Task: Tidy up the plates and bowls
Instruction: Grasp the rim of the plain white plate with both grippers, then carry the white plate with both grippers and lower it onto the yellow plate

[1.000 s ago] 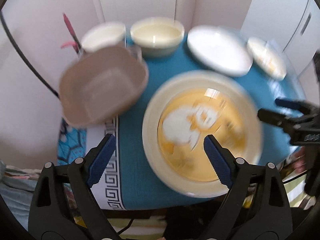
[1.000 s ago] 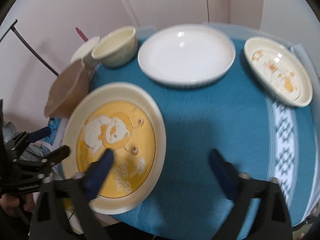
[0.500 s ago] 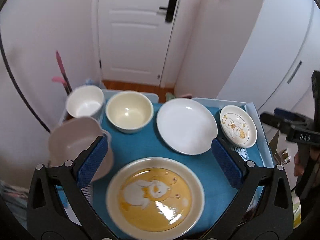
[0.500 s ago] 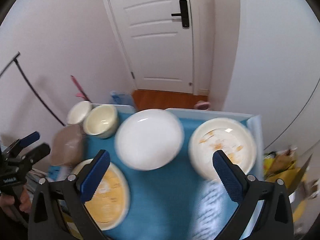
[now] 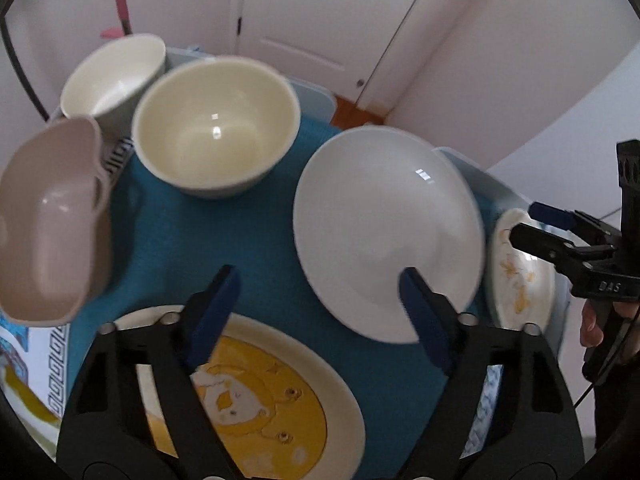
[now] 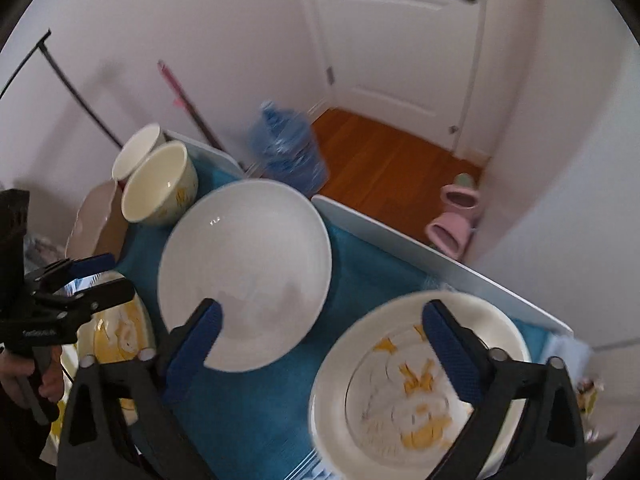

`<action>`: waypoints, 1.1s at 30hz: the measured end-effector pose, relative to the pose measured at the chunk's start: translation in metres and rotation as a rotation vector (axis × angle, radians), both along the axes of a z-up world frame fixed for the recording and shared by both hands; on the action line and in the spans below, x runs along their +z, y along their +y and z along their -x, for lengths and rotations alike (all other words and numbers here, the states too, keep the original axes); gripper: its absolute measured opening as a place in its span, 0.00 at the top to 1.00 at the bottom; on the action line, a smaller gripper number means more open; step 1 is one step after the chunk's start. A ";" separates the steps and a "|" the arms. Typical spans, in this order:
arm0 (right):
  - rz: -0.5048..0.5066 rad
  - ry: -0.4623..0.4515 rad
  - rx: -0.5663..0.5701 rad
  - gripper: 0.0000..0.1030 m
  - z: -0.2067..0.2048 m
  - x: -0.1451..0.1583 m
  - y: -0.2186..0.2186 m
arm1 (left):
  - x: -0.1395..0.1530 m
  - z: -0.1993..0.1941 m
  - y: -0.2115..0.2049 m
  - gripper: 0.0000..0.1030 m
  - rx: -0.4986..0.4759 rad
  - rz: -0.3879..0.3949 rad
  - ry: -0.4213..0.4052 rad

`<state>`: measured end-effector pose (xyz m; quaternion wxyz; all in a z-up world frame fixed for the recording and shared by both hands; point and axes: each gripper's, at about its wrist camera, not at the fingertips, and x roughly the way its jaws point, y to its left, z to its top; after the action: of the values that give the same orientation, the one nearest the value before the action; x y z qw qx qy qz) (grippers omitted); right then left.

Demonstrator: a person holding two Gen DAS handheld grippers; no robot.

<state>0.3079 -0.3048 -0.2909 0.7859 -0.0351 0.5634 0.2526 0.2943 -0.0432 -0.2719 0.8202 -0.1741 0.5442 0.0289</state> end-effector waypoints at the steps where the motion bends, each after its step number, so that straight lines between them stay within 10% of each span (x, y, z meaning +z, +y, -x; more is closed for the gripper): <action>1: -0.001 0.012 0.023 0.20 -0.005 -0.009 0.002 | -0.007 -0.003 -0.001 0.32 0.005 -0.006 0.013; 17: -0.029 0.087 0.174 0.78 -0.020 -0.052 0.014 | -0.052 -0.024 -0.015 0.75 0.025 -0.017 0.075; 33: -0.053 0.039 0.160 0.83 -0.010 -0.040 0.009 | -0.038 -0.025 -0.028 0.77 0.003 -0.082 0.024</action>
<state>0.3183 -0.2958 -0.3307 0.7528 -0.0541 0.5671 0.3299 0.3198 -0.0709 -0.3104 0.8200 -0.1410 0.5520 0.0545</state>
